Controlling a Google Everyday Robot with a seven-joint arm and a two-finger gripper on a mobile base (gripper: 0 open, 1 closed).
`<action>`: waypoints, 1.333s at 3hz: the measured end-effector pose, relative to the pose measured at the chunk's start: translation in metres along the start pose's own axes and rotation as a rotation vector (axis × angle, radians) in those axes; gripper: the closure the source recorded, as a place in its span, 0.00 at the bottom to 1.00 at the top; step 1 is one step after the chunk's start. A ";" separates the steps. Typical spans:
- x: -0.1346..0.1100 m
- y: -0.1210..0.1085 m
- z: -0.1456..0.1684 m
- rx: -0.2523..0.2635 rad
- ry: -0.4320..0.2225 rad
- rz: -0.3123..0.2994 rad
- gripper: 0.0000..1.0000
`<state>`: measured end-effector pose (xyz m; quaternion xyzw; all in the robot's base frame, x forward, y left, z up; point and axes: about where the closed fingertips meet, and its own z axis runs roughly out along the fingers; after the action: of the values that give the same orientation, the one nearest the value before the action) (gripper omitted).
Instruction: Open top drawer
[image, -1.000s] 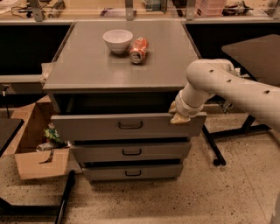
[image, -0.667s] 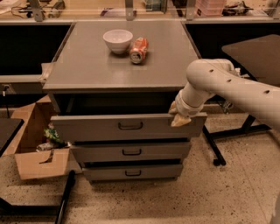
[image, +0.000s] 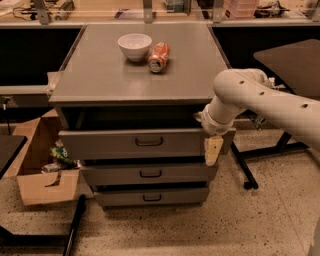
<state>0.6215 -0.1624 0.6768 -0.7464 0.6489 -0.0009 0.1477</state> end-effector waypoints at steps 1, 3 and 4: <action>0.000 0.000 0.000 0.000 0.000 0.000 0.00; -0.004 0.031 0.010 -0.103 -0.059 0.007 0.00; -0.016 0.053 0.000 -0.115 -0.069 0.016 0.18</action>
Offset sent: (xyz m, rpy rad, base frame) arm -0.0120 0.0033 -0.0190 0.0499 0.0973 0.0394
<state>0.5680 -0.1532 0.6682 -0.7481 0.6483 0.0633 0.1265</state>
